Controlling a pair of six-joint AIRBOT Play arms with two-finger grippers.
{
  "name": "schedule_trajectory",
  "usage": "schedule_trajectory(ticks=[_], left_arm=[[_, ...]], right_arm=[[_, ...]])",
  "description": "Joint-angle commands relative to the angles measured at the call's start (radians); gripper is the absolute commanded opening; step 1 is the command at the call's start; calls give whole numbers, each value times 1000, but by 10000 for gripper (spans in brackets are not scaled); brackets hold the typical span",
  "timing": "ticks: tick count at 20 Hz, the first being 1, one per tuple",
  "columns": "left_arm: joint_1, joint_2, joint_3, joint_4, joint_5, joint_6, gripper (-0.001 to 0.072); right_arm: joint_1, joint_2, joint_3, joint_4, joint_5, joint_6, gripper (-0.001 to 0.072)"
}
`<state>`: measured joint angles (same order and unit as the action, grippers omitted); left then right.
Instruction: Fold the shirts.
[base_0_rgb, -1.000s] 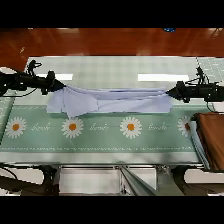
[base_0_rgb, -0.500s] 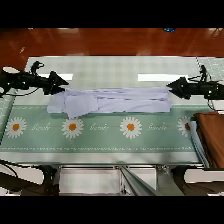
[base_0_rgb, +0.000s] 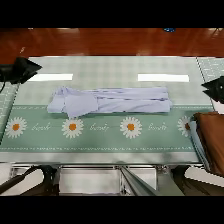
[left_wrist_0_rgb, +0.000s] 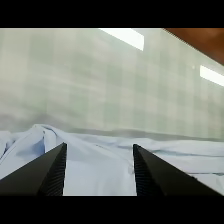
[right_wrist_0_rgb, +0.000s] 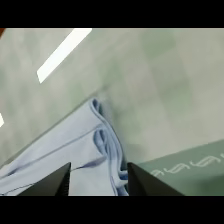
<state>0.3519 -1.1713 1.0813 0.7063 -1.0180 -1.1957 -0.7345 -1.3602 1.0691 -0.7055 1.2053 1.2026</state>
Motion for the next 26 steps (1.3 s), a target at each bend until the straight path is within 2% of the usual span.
schedule_trajectory(ticks=[1, 4, 7, 9, 18, 19, 20, 21, 23, 24, 25, 26], left_arm=[[-97, 245, -282, 1, 176, 58, 508], [-184, 315, -422, 0, 224, 58, 508], [-226, 299, -440, 0, 222, 52, 508], [-230, 297, -441, 0, 230, 21, 508], [-230, 297, -441, -1, 229, 13, 508], [-230, 297, -441, -1, 229, 13, 508], [-230, 297, -441, -1, 230, 13, 508], [-230, 297, -440, -1, 230, 13, 508], [-230, 297, -439, -2, 228, 13, 490], [-230, 297, -439, -10, 224, 14, 289], [-238, 296, -438, -22, 226, 17, 27], [-259, 290, -436, -43, 239, 18, 19]], right_arm=[[-15, 39, -199, 14, -140, -2, 417], [24, -19, -259, 78, -173, -34, 417], [112, -111, -257, 150, -174, -60, 418], [166, -164, -247, 180, -183, -68, 418], [373, -335, -84, 313, -203, -52, 418], [395, -346, -69, 316, -203, -51, 400], [415, -349, -58, 313, -203, -54, 276], [431, -347, -49, 311, -195, -72, 17], [435, -320, -24, 304, -150, -99, 20], [423, -287, -15, 294, -128, -104, 19], [410, -237, -15, 274, -117, -109, 20], [397, -172, -15, 229, -106, -107, 20]])
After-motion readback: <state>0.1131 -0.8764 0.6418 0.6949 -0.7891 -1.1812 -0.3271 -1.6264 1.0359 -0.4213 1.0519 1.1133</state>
